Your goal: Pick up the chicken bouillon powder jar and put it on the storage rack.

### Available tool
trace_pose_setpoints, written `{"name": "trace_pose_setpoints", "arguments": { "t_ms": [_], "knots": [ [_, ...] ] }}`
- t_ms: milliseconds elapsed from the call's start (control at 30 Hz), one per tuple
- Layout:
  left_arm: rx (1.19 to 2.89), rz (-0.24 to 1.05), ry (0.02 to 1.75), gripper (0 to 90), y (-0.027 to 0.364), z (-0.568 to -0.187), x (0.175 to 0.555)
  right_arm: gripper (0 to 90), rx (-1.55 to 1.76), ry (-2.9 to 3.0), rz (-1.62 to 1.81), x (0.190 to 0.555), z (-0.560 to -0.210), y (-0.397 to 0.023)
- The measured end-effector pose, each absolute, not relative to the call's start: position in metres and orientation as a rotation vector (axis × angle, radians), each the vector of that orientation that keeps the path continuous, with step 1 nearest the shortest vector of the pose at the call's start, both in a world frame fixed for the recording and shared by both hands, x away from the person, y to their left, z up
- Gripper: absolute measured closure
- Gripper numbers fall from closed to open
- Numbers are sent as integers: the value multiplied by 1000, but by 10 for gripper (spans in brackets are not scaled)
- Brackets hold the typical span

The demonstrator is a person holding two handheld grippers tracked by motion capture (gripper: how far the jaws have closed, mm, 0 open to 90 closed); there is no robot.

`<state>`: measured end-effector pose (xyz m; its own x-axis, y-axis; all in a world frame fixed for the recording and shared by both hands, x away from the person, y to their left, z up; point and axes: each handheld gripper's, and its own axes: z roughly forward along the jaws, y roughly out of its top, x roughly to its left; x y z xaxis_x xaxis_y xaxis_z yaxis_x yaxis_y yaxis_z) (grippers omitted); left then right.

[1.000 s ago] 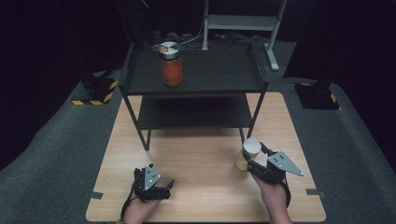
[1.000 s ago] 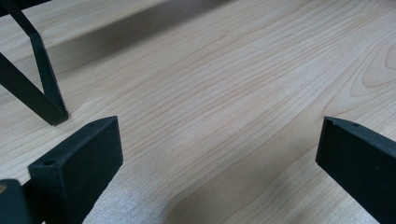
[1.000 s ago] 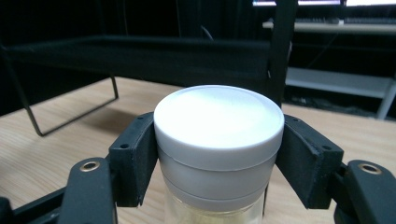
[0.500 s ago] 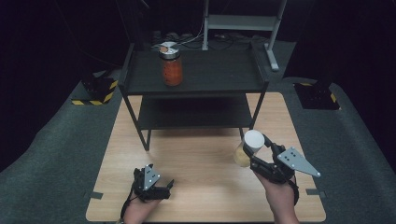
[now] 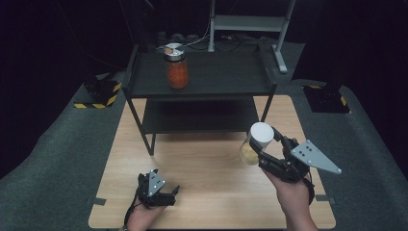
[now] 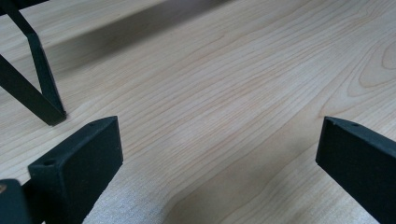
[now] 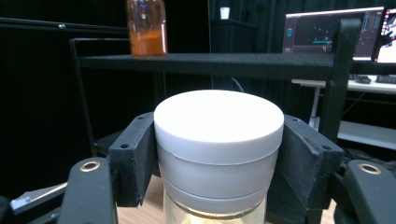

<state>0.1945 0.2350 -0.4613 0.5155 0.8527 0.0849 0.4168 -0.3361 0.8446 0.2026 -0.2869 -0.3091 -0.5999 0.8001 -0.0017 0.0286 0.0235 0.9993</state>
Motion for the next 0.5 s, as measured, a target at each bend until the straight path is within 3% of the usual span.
{"name": "trace_pose_setpoints", "arguments": {
  "t_ms": [500],
  "knots": [
    [1950, 678, 1030, 7, 236, -462, 195, 329, 815, 1663, 1684, 219, -276, -275]
  ]
}}
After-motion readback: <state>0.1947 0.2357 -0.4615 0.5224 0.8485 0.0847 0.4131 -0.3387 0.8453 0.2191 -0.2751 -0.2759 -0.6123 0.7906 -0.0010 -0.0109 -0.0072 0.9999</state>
